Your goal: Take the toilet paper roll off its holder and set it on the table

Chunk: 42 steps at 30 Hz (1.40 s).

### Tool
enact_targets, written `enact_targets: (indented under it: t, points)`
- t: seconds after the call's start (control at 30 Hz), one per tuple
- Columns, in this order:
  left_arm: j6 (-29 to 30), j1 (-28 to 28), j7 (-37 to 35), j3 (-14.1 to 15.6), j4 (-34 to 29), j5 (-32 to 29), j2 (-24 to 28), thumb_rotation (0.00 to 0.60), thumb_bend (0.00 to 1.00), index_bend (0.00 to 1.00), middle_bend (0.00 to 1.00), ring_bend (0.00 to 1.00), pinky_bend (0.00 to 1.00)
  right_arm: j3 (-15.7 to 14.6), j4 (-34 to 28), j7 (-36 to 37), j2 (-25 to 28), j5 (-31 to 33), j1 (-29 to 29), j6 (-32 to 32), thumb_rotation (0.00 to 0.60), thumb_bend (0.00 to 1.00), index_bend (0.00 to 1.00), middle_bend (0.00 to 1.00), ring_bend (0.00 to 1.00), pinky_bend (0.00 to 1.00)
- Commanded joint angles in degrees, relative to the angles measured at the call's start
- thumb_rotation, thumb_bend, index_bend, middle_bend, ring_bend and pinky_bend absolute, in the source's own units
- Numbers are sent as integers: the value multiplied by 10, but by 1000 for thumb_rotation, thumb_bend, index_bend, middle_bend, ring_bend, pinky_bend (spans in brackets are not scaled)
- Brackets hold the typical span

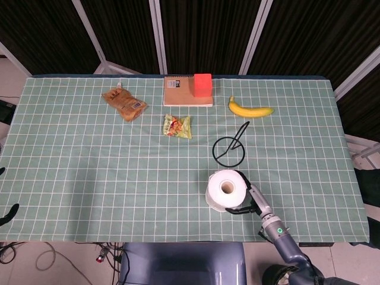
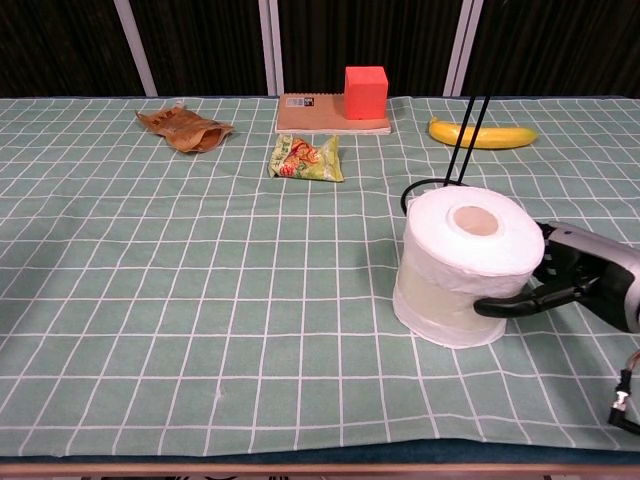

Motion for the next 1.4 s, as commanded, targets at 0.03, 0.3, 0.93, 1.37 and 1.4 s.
enact_targets:
  t: [0.03, 0.3, 0.93, 1.37, 1.4]
  points:
    - [-1, -1, 2, 0, 0, 1, -1, 600, 223, 123, 0, 0, 34, 5, -33, 32, 53, -15, -2, 9, 600, 14, 0, 0, 0, 0]
    - [0, 0, 10, 1, -2, 0, -4, 600, 224, 122, 0, 0, 34, 0, -132, 55, 217, -105, -60, 142, 600, 8, 0, 0, 0, 0]
    - [-5, -4, 19, 1, 0, 0, -9, 600, 223, 122, 0, 0, 34, -40, -29, -445, 254, -219, -212, 403, 600, 5, 0, 0, 0, 0]
    - [-3, -5, 15, 3, 6, 10, -11, 600, 223, 122, 0, 0, 34, -44, 6, -485, 229, -200, -203, 388, 600, 5, 0, 0, 0, 0]
    - [-3, -5, 14, 3, 6, 11, -11, 600, 223, 122, 0, 0, 34, -45, 6, -484, 228, -199, -202, 385, 600, 5, 0, 0, 0, 0]
